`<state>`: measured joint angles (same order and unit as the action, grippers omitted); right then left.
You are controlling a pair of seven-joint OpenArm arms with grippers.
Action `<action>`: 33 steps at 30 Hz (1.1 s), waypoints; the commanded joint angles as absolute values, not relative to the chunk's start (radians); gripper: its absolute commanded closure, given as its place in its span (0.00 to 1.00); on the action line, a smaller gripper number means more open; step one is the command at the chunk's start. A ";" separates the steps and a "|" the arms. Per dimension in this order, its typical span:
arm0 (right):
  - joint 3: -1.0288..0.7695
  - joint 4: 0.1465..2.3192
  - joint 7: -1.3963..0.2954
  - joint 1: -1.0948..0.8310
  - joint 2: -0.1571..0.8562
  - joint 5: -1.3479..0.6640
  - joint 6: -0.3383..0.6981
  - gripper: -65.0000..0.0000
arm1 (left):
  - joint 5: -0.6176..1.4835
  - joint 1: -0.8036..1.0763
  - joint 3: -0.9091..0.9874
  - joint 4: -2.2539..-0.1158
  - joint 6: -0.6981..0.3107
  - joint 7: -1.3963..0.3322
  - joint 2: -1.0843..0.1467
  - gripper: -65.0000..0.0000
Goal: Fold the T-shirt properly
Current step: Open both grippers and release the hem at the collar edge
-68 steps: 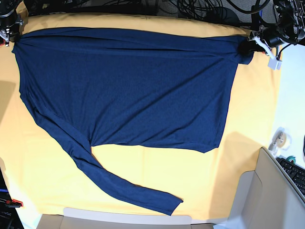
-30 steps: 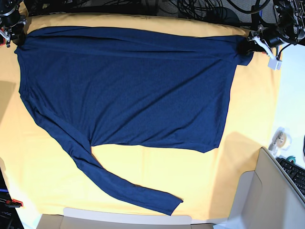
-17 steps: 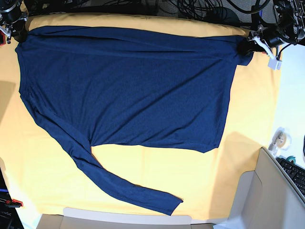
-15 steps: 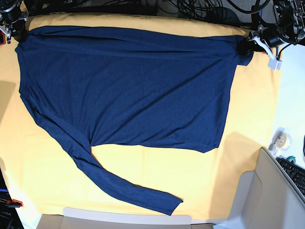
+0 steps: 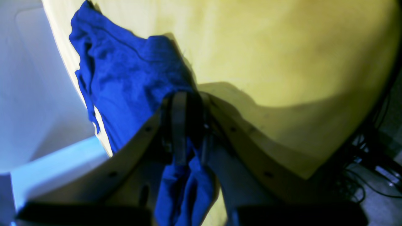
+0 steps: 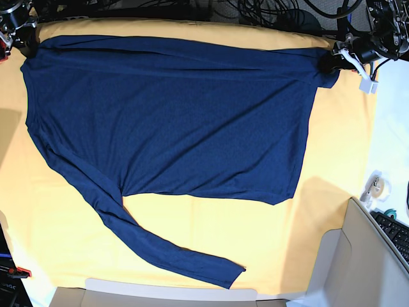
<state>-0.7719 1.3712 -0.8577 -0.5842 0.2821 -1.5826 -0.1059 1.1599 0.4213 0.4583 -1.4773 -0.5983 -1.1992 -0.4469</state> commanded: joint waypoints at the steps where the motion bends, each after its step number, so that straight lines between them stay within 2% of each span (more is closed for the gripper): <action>1: -0.720 1.313 -0.941 -0.576 0.268 -1.484 -0.237 0.87 | 1.167 0.423 0.463 -1.491 -0.599 -1.194 -0.464 0.78; 6: -0.716 1.285 -0.967 -0.558 0.268 -1.484 -0.234 0.87 | 1.167 0.423 0.463 -1.491 -0.599 -1.194 -0.463 0.78; 12: -0.716 1.285 -0.972 -0.561 0.269 -1.484 -0.130 0.87 | 1.167 0.424 0.463 -1.491 -0.599 -1.194 -0.463 0.78; 33: -0.722 1.285 -0.966 -0.615 0.265 -1.484 -0.124 0.86 | 1.165 0.426 0.461 -1.491 -0.599 -1.194 -0.455 0.78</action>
<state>-0.7555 1.3132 -0.8837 -0.5709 0.2901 -1.5829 0.0132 1.1591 0.4213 0.4583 -1.4780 -0.5987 -1.1984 -0.4435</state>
